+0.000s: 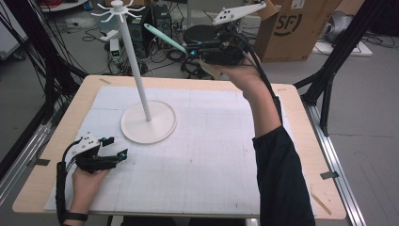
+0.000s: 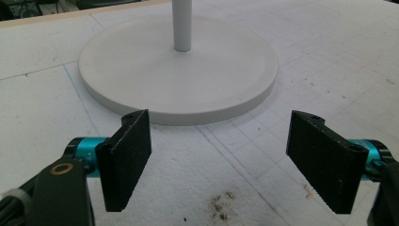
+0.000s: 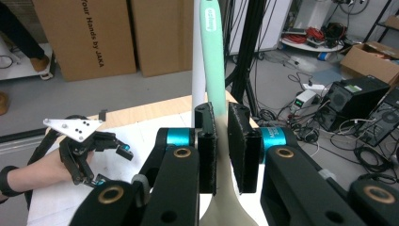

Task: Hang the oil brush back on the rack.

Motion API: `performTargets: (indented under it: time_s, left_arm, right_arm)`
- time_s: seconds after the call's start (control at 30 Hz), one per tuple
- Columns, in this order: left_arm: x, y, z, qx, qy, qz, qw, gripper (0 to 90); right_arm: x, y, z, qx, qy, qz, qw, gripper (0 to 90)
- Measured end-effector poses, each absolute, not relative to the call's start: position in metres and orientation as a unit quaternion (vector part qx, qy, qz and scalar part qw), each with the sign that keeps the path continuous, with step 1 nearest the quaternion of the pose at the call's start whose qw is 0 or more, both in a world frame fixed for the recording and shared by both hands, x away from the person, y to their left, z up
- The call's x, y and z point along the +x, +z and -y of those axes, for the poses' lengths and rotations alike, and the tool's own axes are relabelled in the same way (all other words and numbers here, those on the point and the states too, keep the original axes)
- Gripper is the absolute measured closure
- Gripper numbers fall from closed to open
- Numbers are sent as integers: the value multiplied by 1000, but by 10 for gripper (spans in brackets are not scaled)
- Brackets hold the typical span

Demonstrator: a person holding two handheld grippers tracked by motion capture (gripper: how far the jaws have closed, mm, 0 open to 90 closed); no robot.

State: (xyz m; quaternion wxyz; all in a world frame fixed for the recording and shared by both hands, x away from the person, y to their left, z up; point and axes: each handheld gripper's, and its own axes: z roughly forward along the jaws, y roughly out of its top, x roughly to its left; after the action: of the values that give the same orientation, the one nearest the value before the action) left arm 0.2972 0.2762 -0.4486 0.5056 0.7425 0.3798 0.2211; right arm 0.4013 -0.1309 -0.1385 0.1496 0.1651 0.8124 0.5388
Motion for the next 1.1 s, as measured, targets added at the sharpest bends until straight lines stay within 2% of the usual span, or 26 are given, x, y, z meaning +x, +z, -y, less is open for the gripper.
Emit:
performTargets:
  time_s: [1.1]
  left_arm:
    - [297, -448, -275, 745, 225, -375, 504, 236]
  right_arm:
    - [402, -126, 121, 157, 546, -809, 153, 829]
